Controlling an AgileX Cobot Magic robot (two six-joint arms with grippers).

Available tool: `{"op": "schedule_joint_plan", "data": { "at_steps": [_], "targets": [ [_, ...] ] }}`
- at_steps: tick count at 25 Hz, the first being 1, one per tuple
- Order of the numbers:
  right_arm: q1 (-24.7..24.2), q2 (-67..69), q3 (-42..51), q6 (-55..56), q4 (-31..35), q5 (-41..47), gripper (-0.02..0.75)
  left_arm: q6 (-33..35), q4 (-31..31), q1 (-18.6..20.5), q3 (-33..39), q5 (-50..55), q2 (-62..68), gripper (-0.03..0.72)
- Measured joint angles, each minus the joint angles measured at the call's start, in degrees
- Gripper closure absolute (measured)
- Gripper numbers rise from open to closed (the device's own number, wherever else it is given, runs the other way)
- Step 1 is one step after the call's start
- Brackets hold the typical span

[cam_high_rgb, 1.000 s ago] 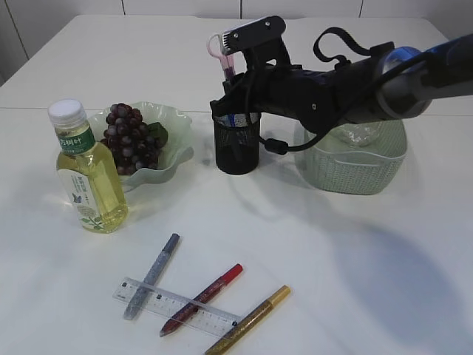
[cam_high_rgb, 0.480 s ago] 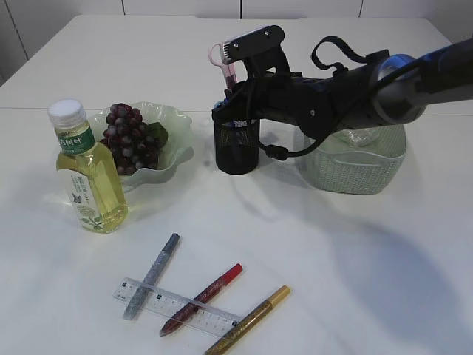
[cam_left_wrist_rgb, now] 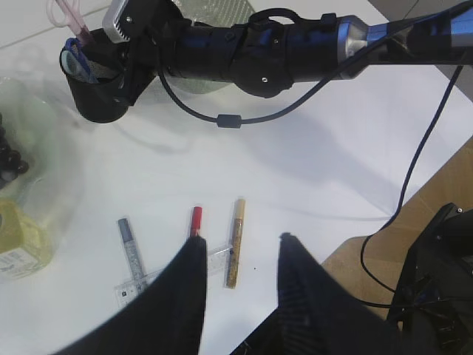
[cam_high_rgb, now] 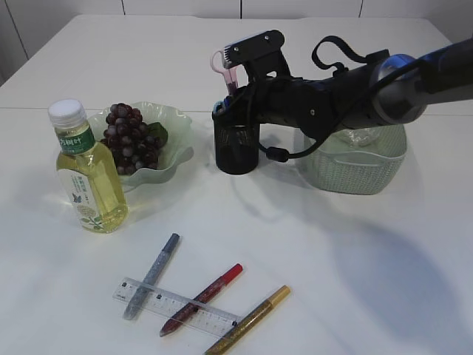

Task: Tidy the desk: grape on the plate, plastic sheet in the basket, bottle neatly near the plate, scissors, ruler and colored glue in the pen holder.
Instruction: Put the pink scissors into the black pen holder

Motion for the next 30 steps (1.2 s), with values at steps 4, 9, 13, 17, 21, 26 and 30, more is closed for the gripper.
{"op": "schedule_joint_plan", "data": {
  "at_steps": [4, 9, 13, 17, 21, 26, 30],
  "targets": [
    [0.0, 0.0, 0.0, 0.0, 1.1, 0.3, 0.552, 0.0, 0.0, 0.0, 0.0, 0.0, 0.0, 0.445],
    [0.0, 0.0, 0.0, 0.0, 2.8, 0.5, 0.552, 0.0, -0.1, 0.0, 0.0, 0.0, 0.0, 0.445],
    [0.0, 0.0, 0.0, 0.0, 3.0, 0.8, 0.552, 0.0, -0.1, 0.0, 0.0, 0.0, 0.0, 0.445],
    [0.0, 0.0, 0.0, 0.0, 3.0, 1.7, 0.552, 0.0, -0.1, 0.0, 0.0, 0.0, 0.0, 0.445],
    [0.0, 0.0, 0.0, 0.0, 3.0, 2.0, 0.548, 0.0, -0.2, 0.0, 0.0, 0.0, 0.0, 0.445],
    [0.0, 0.0, 0.0, 0.0, 3.0, 2.2, 0.522, 0.0, -0.5, 0.0, 0.0, 0.0, 0.0, 0.445],
    [0.0, 0.0, 0.0, 0.0, 3.0, 2.2, 0.47, 0.0, -0.9, 0.0, 0.0, 0.0, 0.0, 0.445]
  ]
}}
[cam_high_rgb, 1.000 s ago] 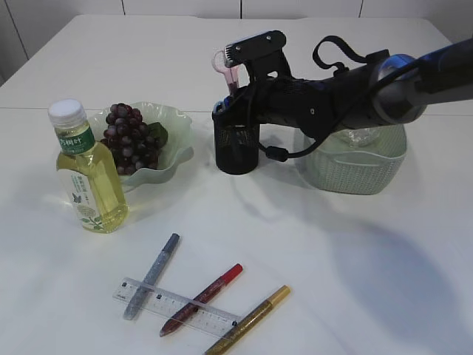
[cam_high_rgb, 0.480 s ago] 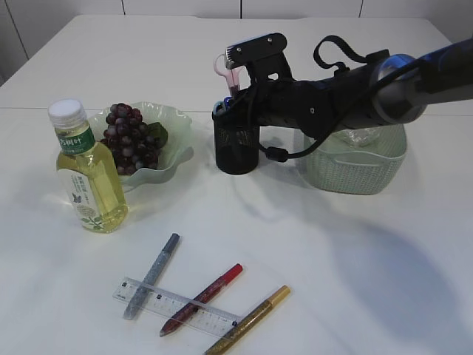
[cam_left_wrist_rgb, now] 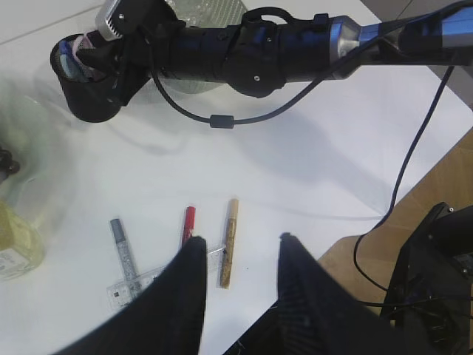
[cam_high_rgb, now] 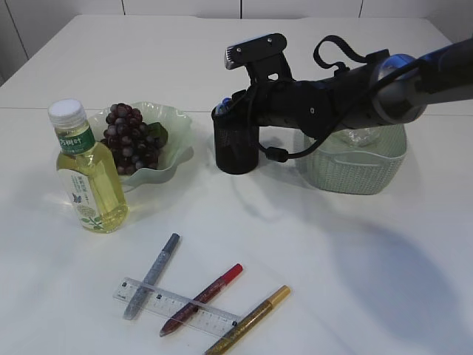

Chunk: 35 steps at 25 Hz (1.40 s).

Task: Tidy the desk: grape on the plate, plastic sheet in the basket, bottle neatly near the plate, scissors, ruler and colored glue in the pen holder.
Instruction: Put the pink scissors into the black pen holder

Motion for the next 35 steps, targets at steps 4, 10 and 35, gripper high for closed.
{"op": "schedule_joint_plan", "data": {
  "at_steps": [4, 10, 35],
  "targets": [
    [0.0, 0.0, 0.0, 0.0, 0.0, 0.0, 0.456, 0.0, -0.3, 0.0, 0.0, 0.0, 0.0, 0.445],
    [0.0, -0.1, 0.0, 0.0, 0.0, 1.7, 0.455, 0.0, -0.5, 0.0, 0.0, 0.0, 0.0, 0.445],
    [0.0, -15.8, -14.8, -6.1, 8.3, 77.2, 0.454, 0.0, 0.4, 0.0, 0.0, -0.4, 0.0, 0.445]
  ]
}}
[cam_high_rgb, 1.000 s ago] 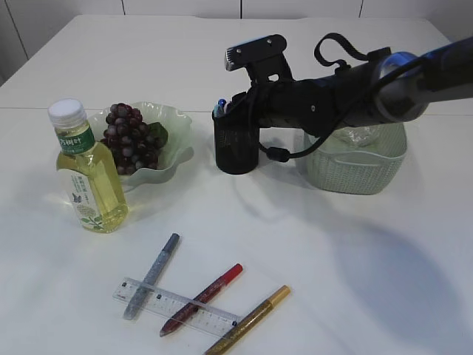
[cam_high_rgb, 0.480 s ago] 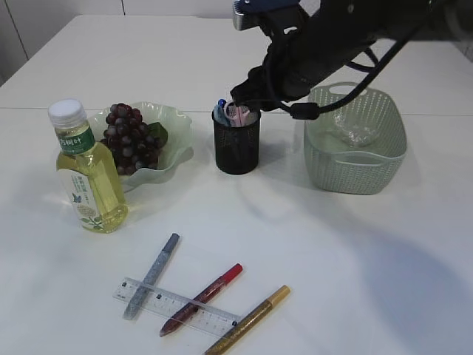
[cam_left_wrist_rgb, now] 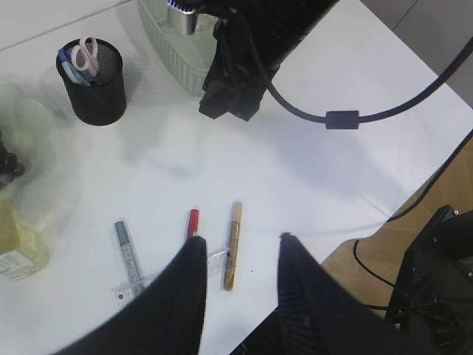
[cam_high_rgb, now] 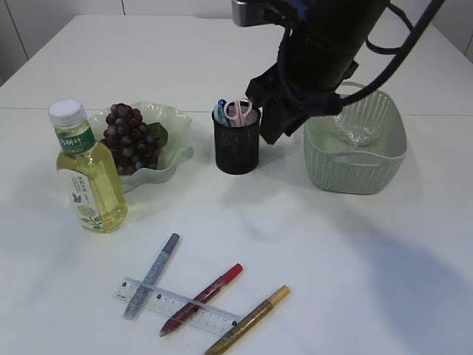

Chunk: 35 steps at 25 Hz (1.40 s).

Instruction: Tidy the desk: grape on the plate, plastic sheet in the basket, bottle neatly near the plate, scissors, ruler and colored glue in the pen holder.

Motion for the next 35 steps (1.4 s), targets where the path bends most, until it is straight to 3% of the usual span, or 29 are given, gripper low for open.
{"op": "schedule_joint_plan", "data": {
  "at_steps": [5, 9, 12, 24, 35],
  "targets": [
    [1.6, 0.0, 0.0, -2.3, 5.7, 0.8, 0.422, 0.0, 0.1, 0.0, 0.0, 0.4, 0.0, 0.445],
    [5.9, 0.0, 0.0, -3.1, 5.7, 0.8, 0.258, 0.0, 0.4, 0.0, 0.0, 0.4, 0.0, 0.445],
    [10.0, 0.0, 0.0, -3.8, 5.4, 0.8, 0.193, 0.0, 0.4, 0.0, 0.0, 0.4, 0.0, 0.445],
    [23.6, 6.6, 0.0, -4.2, 1.6, 0.9, 0.181, 0.0, 0.5, 0.0, 0.0, 0.4, 0.0, 0.445],
    [24.4, 15.6, 0.0, -4.9, -1.8, -2.6, 0.181, 0.0, 0.1, 0.0, 0.0, 0.4, 0.0, 0.445]
  ]
}}
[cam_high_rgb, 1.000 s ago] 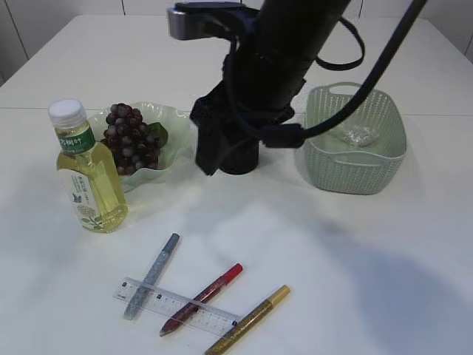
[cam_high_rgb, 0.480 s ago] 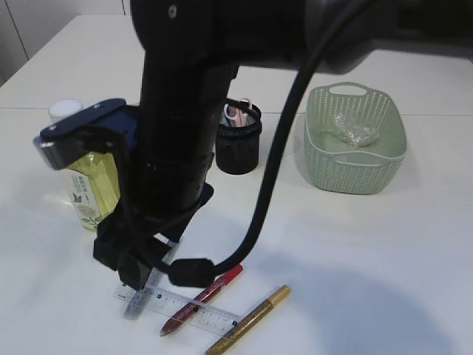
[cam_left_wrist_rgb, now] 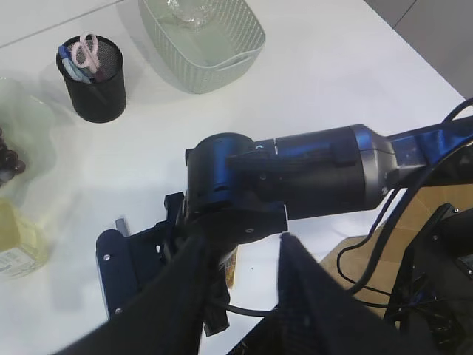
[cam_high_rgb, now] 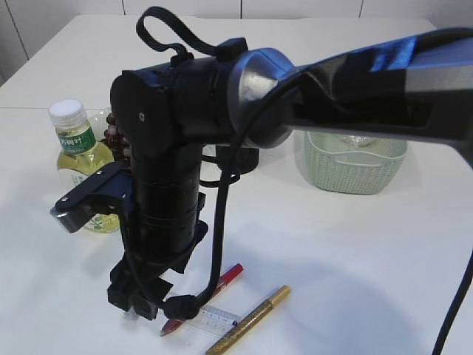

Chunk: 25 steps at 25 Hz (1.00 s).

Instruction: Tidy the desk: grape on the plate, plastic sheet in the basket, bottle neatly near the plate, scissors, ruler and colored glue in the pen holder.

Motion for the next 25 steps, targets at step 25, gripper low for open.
{"op": "schedule_joint_plan", "data": {
  "at_steps": [25],
  "targets": [
    [0.0, 5.8, -0.4, -1.4, -0.9, -9.9, 0.181, 0.0, 0.0, 0.0, 0.0, 0.0, 0.0, 0.445]
  ]
}}
